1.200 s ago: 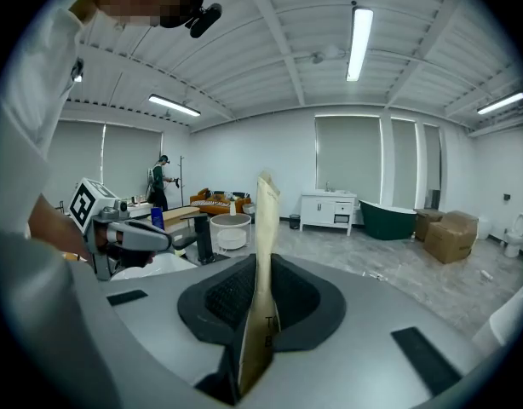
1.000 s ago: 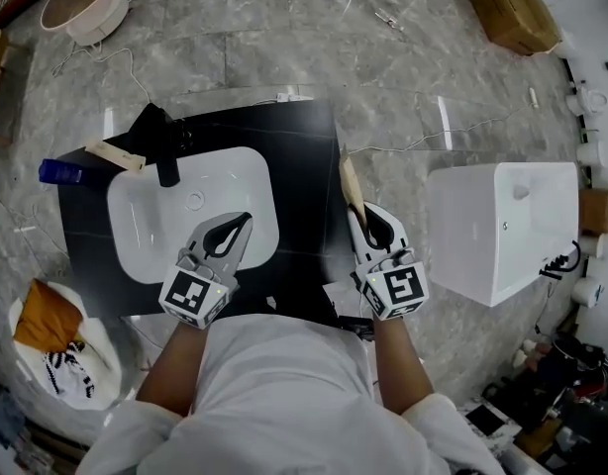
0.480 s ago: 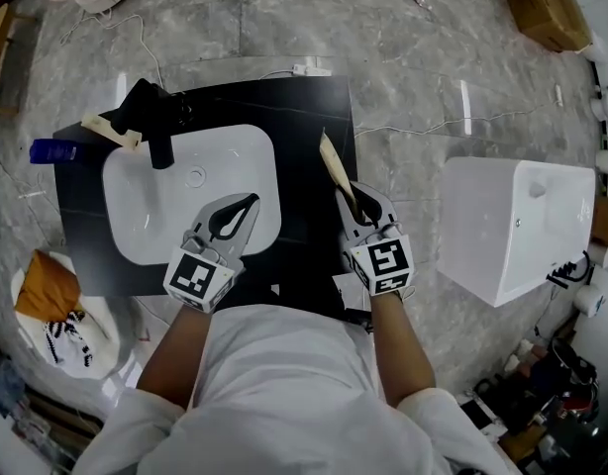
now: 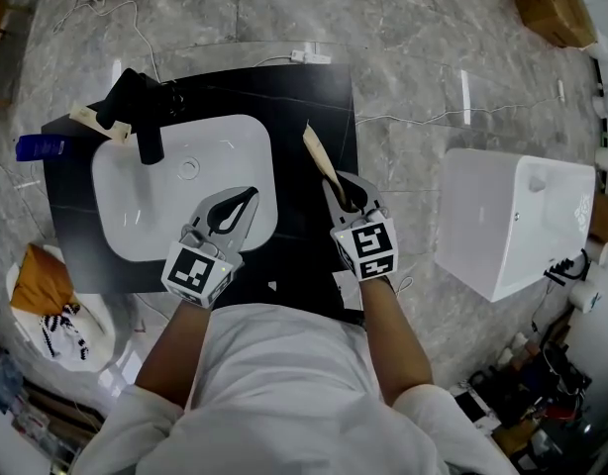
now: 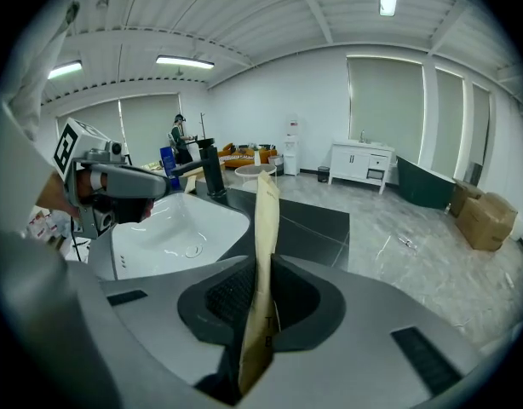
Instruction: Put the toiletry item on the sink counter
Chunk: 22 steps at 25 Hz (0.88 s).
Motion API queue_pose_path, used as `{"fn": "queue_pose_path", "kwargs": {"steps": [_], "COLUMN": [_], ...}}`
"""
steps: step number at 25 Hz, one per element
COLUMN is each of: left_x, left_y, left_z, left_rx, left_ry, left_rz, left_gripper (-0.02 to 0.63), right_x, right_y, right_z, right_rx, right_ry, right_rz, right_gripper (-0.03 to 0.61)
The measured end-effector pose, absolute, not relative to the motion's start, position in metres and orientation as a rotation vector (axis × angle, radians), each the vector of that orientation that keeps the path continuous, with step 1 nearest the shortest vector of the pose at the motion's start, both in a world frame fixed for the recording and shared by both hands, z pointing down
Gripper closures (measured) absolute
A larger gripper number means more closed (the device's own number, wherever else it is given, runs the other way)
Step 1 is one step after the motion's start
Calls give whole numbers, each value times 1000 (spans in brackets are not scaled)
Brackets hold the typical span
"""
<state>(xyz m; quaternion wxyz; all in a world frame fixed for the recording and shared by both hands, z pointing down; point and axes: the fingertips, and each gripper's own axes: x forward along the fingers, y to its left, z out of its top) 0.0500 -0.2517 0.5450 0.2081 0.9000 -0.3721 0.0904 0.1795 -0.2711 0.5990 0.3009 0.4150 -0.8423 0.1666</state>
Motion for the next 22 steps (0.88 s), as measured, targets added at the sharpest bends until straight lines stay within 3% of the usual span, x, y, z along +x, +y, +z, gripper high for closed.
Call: {"fn": "queue_pose_path", "kwargs": {"steps": [22], "left_x": [44], "left_y": [-237], "left_z": [585], "left_rx": [2438], "left_ry": [-996], "left_rz": [289], "left_gripper": [597], "right_x": [173], "right_y": [-264], "right_z": [644], "right_rx": [1017], "right_ry": [-2137], "right_rz": [496], "right_gripper": [531]}}
